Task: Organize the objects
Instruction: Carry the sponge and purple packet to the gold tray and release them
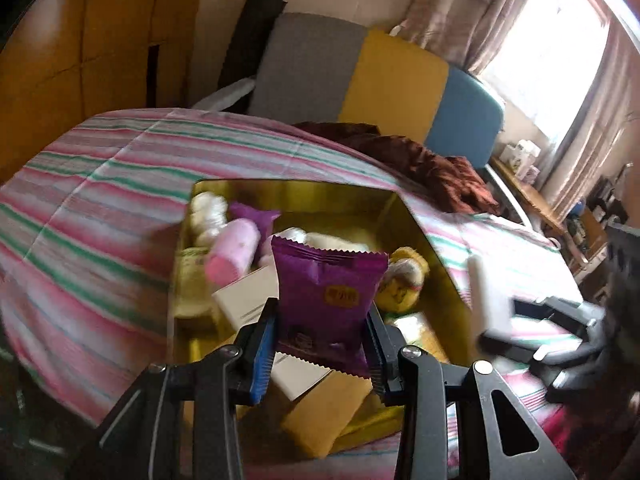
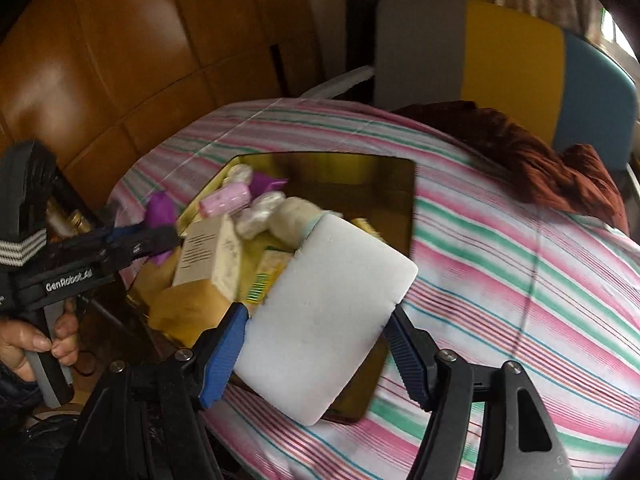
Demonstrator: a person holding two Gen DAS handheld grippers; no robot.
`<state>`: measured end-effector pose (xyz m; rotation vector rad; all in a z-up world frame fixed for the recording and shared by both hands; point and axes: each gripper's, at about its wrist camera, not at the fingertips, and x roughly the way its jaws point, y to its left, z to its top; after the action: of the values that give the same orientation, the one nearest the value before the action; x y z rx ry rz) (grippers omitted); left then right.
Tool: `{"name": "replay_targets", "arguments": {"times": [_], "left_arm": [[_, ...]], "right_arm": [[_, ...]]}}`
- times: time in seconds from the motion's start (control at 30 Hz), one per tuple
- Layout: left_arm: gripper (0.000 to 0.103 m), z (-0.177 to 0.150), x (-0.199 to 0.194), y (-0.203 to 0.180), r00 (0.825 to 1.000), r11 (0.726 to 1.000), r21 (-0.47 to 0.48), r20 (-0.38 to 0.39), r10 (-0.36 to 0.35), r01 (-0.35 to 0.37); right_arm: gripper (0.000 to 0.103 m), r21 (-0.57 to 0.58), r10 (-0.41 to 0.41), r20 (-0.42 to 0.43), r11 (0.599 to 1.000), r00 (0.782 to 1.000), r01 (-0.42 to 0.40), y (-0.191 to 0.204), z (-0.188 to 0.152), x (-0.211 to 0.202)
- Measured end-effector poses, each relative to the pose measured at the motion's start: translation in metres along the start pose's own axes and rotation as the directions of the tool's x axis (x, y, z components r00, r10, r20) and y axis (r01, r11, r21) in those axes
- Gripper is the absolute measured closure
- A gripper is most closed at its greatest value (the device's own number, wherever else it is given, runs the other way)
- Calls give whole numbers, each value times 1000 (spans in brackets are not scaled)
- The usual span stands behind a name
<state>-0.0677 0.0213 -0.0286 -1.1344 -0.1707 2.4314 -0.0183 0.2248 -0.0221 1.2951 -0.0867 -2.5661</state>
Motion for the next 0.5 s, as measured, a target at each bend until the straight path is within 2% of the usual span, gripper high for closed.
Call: {"name": "replay_targets", "arguments": {"times": [0.13,0.33,0.43,0.5], "left_arm": [[63,16,13,-10,1000,999,18,9,-30,29],[63,28,47,-13,999,1000,1,-39,-9,9],[55,28,61,-13,997,1000,8,-71,9,-8],[44,27,65,-9,997,1000,-12,-82,5,-6]], "right_arm": [[33,2,-5,-15,1000,1000,5,8,4,10],[30,4,-10,-32,1000,999,11,11,7,20],[26,25,-15,-28,1000,999,16,8,10,28],[25,36,-29,-34,999,999,30,6,12,36]]}}
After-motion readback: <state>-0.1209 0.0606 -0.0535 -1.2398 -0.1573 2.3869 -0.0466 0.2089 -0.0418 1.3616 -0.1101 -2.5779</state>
